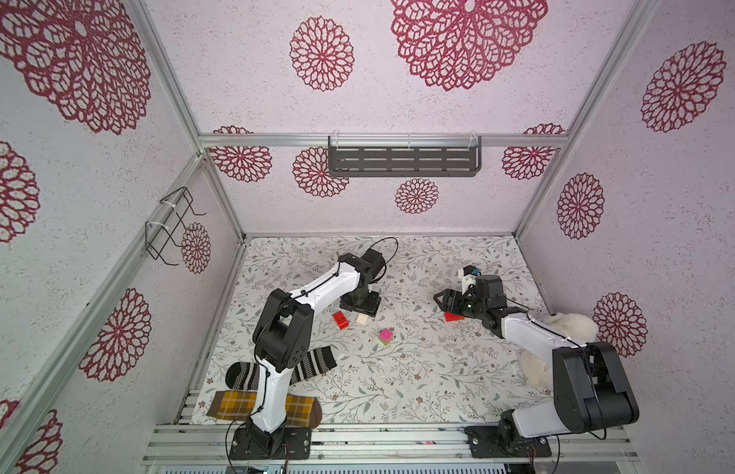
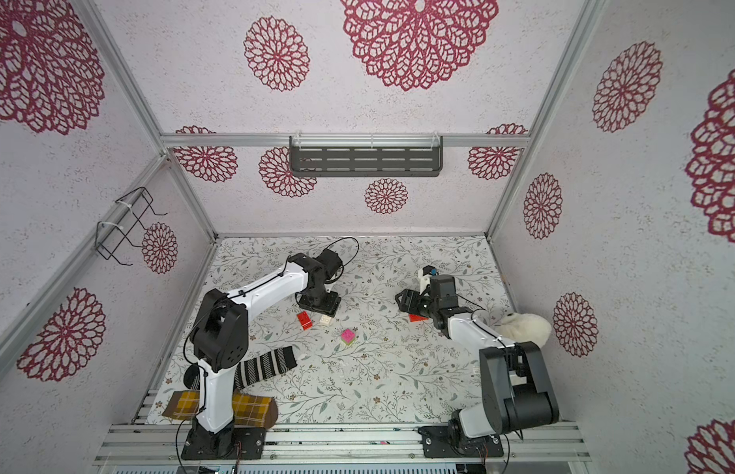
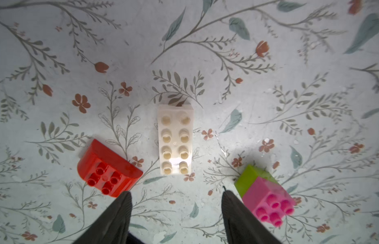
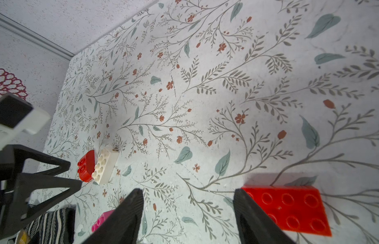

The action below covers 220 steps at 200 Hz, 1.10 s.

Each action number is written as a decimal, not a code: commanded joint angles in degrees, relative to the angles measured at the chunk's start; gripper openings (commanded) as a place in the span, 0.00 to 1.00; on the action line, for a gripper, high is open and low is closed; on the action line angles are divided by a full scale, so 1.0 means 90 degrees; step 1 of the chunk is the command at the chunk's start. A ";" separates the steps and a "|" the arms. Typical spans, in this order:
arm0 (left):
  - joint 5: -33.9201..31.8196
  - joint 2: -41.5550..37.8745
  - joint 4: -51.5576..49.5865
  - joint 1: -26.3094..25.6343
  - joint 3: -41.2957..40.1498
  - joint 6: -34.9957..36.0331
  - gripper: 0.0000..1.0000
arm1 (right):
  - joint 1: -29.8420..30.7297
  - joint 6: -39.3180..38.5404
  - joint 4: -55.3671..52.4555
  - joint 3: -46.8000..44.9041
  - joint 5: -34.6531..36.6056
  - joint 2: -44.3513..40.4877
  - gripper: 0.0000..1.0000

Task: Assemble an ice cream with lego
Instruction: Pick up the lego brick from the center of the board.

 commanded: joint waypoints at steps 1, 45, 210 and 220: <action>-0.0064 0.0320 -0.0089 0.0037 0.0251 0.0036 0.64 | -0.0038 0.0062 0.0164 -0.0028 -0.0154 0.0036 0.71; -0.0015 0.0704 0.0001 0.0048 0.0421 0.0007 0.53 | -0.0035 0.0097 0.0198 -0.0043 -0.0192 0.0053 0.71; 0.0165 0.1062 0.0057 0.0020 0.0427 0.0104 0.50 | -0.0031 0.0094 0.0198 -0.0045 -0.0213 0.0051 0.69; 0.0166 0.1071 0.0048 0.0010 0.0454 0.0104 0.48 | -0.0034 0.0089 0.0198 -0.0045 -0.0213 0.0045 0.69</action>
